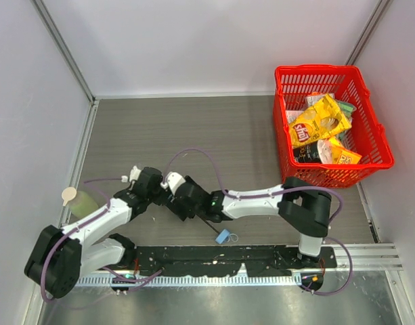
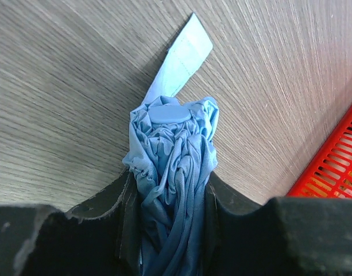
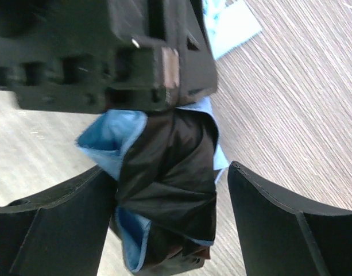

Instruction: Put away the umbrella

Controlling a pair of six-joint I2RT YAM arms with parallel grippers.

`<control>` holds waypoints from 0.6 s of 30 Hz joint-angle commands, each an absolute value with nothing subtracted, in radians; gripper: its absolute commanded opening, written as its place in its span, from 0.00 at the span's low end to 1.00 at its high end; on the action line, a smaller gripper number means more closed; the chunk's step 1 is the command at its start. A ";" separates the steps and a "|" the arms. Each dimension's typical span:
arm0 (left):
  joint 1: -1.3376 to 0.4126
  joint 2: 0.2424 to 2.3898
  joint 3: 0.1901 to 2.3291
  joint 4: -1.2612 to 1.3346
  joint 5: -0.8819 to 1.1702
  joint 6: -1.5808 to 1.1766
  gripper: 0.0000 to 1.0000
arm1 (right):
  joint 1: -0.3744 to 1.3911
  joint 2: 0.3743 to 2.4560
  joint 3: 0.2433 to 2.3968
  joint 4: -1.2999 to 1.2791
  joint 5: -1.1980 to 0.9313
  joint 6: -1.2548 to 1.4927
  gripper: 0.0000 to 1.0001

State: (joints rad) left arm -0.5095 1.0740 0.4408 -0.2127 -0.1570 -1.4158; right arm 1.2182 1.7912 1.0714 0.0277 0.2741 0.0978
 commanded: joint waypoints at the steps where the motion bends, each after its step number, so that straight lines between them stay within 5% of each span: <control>1: -0.511 1.051 0.492 -0.216 -0.161 -1.466 0.00 | 1.232 1.855 1.108 0.051 0.554 0.040 0.80; 8: -0.511 1.060 0.488 -0.219 -0.129 -1.515 0.00 | 1.233 1.910 1.117 0.167 0.554 0.008 0.78; 12: -0.511 1.071 0.480 -0.221 -0.103 -1.548 0.00 | 1.229 1.943 1.131 0.219 0.528 -0.037 0.68; 16: -0.511 1.055 0.468 -0.209 -0.086 -1.569 0.00 | 1.195 1.951 1.112 0.258 0.435 -0.019 0.45; 18: -0.511 1.040 0.465 -0.216 -0.084 -1.571 0.00 | 1.178 1.931 1.085 0.290 0.396 -0.008 0.23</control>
State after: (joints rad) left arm -0.4946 1.0760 0.4416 -0.2317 -0.1780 -1.5246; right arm 1.2358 1.9362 1.0901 0.1699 0.4305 0.0013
